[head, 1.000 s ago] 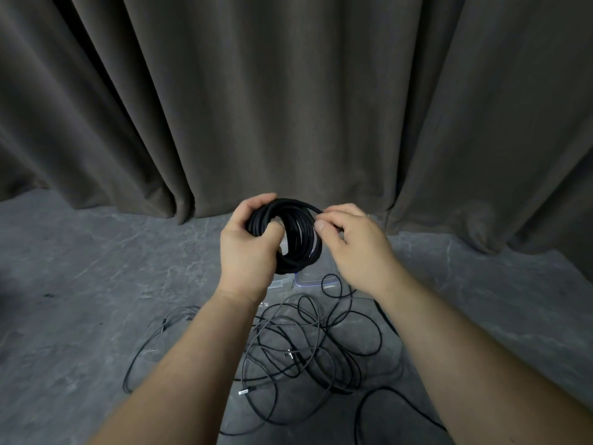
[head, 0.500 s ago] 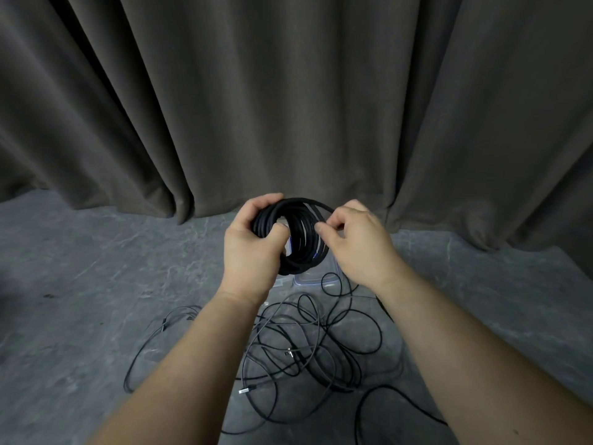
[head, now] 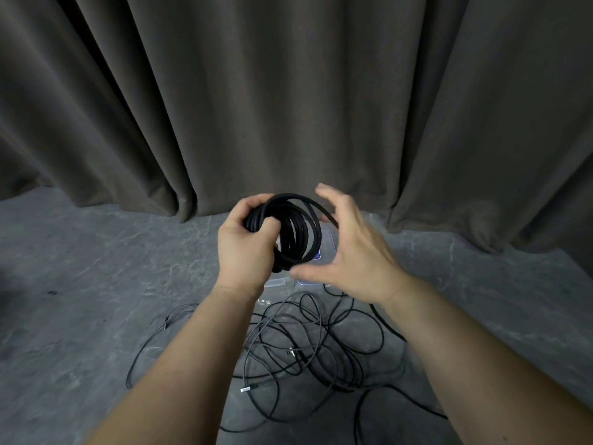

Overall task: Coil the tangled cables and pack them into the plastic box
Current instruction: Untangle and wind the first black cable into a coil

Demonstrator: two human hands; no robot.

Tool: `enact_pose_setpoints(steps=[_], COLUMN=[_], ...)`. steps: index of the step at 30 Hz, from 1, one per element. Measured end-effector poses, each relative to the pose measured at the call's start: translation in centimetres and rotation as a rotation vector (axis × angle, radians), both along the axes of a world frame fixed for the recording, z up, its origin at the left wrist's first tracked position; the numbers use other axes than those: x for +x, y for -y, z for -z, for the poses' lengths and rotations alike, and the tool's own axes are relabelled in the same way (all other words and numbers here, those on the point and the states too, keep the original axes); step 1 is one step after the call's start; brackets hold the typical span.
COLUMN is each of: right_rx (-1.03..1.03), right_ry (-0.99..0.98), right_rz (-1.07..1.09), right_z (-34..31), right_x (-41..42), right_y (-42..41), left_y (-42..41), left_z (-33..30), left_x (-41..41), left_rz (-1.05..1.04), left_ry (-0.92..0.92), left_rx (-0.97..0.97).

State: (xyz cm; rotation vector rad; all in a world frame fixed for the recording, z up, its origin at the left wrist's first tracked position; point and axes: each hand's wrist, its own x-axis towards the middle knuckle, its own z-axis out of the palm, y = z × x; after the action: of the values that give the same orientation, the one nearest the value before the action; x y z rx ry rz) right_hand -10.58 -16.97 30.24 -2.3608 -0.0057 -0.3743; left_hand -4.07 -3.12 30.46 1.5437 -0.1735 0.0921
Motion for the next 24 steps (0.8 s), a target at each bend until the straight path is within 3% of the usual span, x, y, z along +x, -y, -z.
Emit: enact_pose_setpoints(steps=[3,6,12,19,21,24], right_rx=[-0.135,-0.17,-0.02,0.001,0.101,0.165], right_ry=[-0.113,-0.113,-0.117,-0.169,-0.112,0.167], right_rz=[-0.111,-0.086,0.018,0.043,0.032,0.152], right_z=[-0.3,-0.3,-0.5,0.1,0.4,1.1], right_x=[0.1,0.4,0.8,1.0,1.2,1.7], right_y=[0.0,-0.1,-0.4,-0.6,-0.3,0.4], left_y=[-0.2,-0.1,0.5,0.5,0.5,0.5], left_z=[-0.1,0.0,0.5,0.5,0.4,0.0], left_x=[-0.1,-0.2,-0.8,-0.3,-0.3,-0.3], left_rz=[0.032,0.06,0.146,0.159,0.131,0.116], left_ry=[0.016,0.016,0.011,-0.054,-0.045,-0.043], left_rx=[0.023,0.019,-0.027,-0.117,-0.1,-0.079])
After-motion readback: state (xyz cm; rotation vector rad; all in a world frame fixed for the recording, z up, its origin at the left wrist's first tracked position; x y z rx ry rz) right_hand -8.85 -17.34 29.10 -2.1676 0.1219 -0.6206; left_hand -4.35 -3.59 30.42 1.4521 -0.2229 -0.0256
